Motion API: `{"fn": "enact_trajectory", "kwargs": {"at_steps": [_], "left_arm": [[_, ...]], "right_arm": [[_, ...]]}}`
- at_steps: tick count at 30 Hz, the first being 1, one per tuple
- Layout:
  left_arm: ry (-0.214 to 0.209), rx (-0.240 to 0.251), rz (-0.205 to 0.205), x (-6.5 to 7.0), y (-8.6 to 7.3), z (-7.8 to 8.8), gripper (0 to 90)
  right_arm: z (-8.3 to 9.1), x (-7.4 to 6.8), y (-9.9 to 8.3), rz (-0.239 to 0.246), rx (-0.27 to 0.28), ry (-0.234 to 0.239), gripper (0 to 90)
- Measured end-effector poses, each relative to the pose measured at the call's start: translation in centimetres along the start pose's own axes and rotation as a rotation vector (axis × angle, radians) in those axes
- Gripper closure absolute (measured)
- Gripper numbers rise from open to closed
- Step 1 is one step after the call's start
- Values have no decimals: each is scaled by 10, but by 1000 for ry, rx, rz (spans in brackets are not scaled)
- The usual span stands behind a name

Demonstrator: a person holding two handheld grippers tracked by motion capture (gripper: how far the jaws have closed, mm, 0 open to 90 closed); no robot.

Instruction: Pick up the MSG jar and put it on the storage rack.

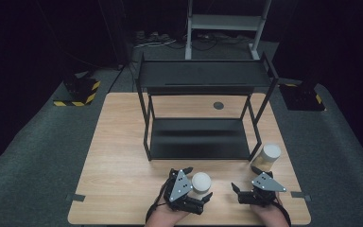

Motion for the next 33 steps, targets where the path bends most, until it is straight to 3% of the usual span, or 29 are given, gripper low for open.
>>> {"fn": "enact_trajectory", "kwargs": {"at_steps": [6, 7, 13, 16, 26, 33], "left_arm": [[-11, -21, 0, -1, -6, -4, 100], [-17, -20, 1, -2, -8, -4, 153], [-47, -3, 27, -7, -16, -4, 261], [-43, -7, 15, -7, -17, -3, 337], [-36, -7, 18, -6, -16, -2, 343], [-28, -5, 51, -10, -16, 2, 344]], "right_arm": [[0, 0, 0, 1, 0, 0, 0], [0, 0, 0, 1, 1, -1, 0], [0, 0, 0, 2, 0, 0, 1], [0, 0, 0, 0, 1, 0, 0], [0, 0, 0, 2, 1, 0, 0], [0, 0, 0, 2, 2, 1, 0]]}}
Point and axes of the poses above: each handheld gripper's, and its own axes: z roughly backward along the jaws, y roughly out of its top, x roughly to its right, the point moved 4 cm from there along -z, roughly forward along the jaws, and after that the axes turned 4 degrees about y, right-handed, at the moved point
